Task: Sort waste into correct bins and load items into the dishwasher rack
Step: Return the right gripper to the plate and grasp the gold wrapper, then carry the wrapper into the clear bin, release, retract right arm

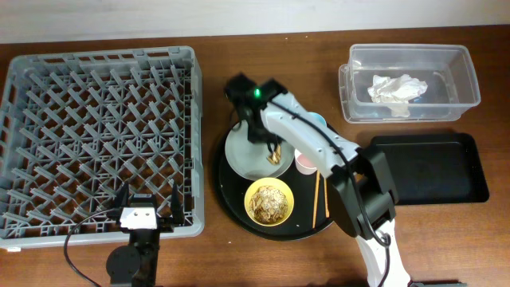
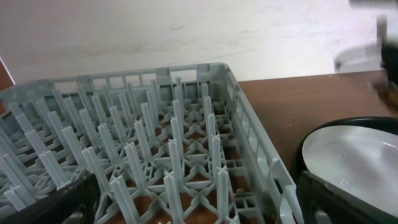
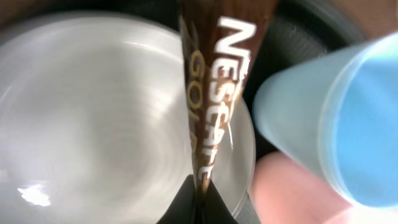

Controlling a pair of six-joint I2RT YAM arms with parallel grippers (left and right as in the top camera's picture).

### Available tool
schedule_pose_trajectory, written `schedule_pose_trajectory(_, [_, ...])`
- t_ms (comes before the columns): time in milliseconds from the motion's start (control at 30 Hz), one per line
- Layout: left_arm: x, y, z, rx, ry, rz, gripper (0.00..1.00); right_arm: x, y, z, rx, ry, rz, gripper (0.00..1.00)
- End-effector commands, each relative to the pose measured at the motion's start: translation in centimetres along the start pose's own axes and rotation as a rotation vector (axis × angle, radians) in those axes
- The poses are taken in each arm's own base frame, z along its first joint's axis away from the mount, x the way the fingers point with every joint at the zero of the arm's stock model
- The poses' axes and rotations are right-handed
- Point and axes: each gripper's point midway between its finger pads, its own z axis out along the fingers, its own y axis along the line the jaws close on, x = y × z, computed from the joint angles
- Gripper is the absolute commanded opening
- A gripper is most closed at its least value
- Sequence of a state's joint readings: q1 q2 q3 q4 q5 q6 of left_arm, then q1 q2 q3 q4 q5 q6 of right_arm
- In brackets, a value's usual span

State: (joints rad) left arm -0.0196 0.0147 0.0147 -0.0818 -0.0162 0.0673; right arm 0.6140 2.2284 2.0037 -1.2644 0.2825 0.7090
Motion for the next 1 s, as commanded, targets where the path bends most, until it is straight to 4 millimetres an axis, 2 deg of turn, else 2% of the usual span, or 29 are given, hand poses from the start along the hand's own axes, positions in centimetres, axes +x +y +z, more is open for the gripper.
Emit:
schedule_pose_trajectory(0, [0.2,0.0,0.0,-0.002,0.004,0.016,0.99,-5.6,-1.3,-6.6,-0.086,-0.143,0.073,0.04])
schedule_pose_trajectory(67, [0.2,0.0,0.0,-0.002,0.004,0.016,0.99,-8.5,-3.6,-9.2,-0.115,-0.206,0.12,0.04])
schedule_pose_trajectory(100, [0.2,0.0,0.0,-0.002,0.004,0.016,0.99,-10.5,-6.1,-10.4,-0.123,-0.242,0.185,0.04])
schedule_pose_trajectory(167, [0.2,0.0,0.0,-0.002,0.004,0.016,0.99,-12.3,-9.2,-10.7,-0.117,-0.265,0.257,0.04])
schedule_pose_trajectory(233, [0.2,0.0,0.0,-0.002,0.004,0.016,0.99,-14.2,-14.7,-9.4,-0.088,-0.253,0.418,0.04])
schedule_pose_trajectory(367, [0.2,0.0,0.0,-0.002,0.004,0.016,0.99,-14.5,-21.4,-6.1,-0.111,-0.146,0.669,0.04])
schedule_pose_trajectory(467, [0.2,0.0,0.0,-0.002,0.004,0.016,0.99,-14.8,-24.6,-3.5,-0.164,-0.089,0.802,0.04])
schedule_pose_trajectory(500, [0.2,0.0,0.0,-0.002,0.004,0.016,0.99,-15.1,-25.3,-2.7,-0.192,-0.082,0.828,0.08])
schedule_pose_trajectory(533, [0.2,0.0,0.0,-0.002,0.004,0.016,0.99,-15.4,-25.9,-2.0,-0.205,-0.082,0.847,0.21])
schedule_pose_trajectory(567, [0.2,0.0,0.0,-0.002,0.004,0.016,0.99,-15.6,-26.4,-1.4,-0.21,-0.085,0.858,0.38])
schedule_pose_trajectory(600, [0.2,0.0,0.0,-0.002,0.004,0.016,0.99,-15.7,-27.1,-0.5,-0.215,-0.086,0.876,0.63])
schedule_pose_trajectory(633, [0.2,0.0,0.0,-0.002,0.004,0.016,0.99,-15.8,-27.5,0.0,-0.225,-0.083,0.884,0.72])
schedule_pose_trajectory(700, [0.2,0.0,0.0,-0.002,0.004,0.016,0.99,-15.8,-27.4,0.1,-0.257,-0.075,0.855,0.75])
schedule_pose_trajectory(767, [0.2,0.0,0.0,-0.002,0.004,0.016,0.99,-16.2,-26.2,-0.7,-0.348,-0.077,0.725,0.78])
schedule_pose_trajectory(800, [0.2,0.0,0.0,-0.002,0.004,0.016,0.99,-16.5,-25.2,-1.4,-0.41,-0.082,0.645,0.85])
schedule_pose_trajectory(933, [0.2,0.0,0.0,-0.002,0.004,0.016,0.99,-15.9,-23.8,-5.0,-0.473,-0.093,0.543,0.88])
schedule_pose_trajectory(967, [0.2,0.0,0.0,-0.002,0.004,0.016,0.99,-15.3,-23.2,-7.7,-0.482,-0.121,0.49,0.89])
